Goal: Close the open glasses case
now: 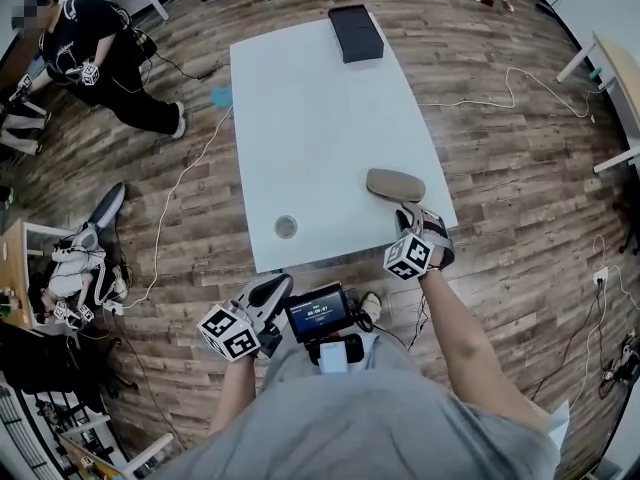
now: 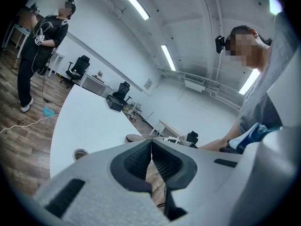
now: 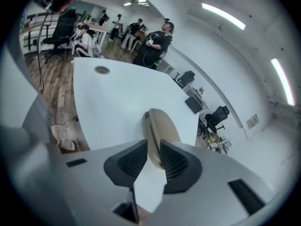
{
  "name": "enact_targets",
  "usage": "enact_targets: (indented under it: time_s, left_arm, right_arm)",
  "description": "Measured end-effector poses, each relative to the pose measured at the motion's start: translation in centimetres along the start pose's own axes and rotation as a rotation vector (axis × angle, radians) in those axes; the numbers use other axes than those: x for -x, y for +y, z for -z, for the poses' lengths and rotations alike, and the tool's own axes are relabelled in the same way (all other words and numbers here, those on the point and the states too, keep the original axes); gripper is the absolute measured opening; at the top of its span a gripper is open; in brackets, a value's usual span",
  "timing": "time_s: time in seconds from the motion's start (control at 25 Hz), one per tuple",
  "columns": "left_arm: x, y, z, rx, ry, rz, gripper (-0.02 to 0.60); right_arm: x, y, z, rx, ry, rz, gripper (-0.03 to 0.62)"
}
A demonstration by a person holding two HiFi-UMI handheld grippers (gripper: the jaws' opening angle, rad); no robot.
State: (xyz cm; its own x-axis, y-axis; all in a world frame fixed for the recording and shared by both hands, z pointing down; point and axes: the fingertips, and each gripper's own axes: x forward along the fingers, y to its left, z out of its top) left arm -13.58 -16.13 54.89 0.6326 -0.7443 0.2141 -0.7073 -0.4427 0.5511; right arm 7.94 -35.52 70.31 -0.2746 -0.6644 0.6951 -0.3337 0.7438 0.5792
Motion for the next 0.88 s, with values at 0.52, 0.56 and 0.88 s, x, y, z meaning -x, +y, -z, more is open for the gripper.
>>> enact_targets:
  time_s: [0.52,0.56,0.88]
  left_arm:
    - [-4.0,-1.7,-1.2,-0.043,-0.001,0.137,0.018]
    - [-4.4,-2.0,-1.3,-0.051,0.000,0.149,0.018]
    - [-6.3,-3.8,-1.7,-0.067,0.009,0.216,0.018]
  right_arm:
    - [14.2,-1.0,-4.2,-0.816,-0.466,-0.137,0.074]
    - [15.2,-1.0,-4.2,-0.853,-0.493,-0.156,0.074]
    - [20.0,-0.8,-2.1,-0.979,-0.504,-0.140,0.035]
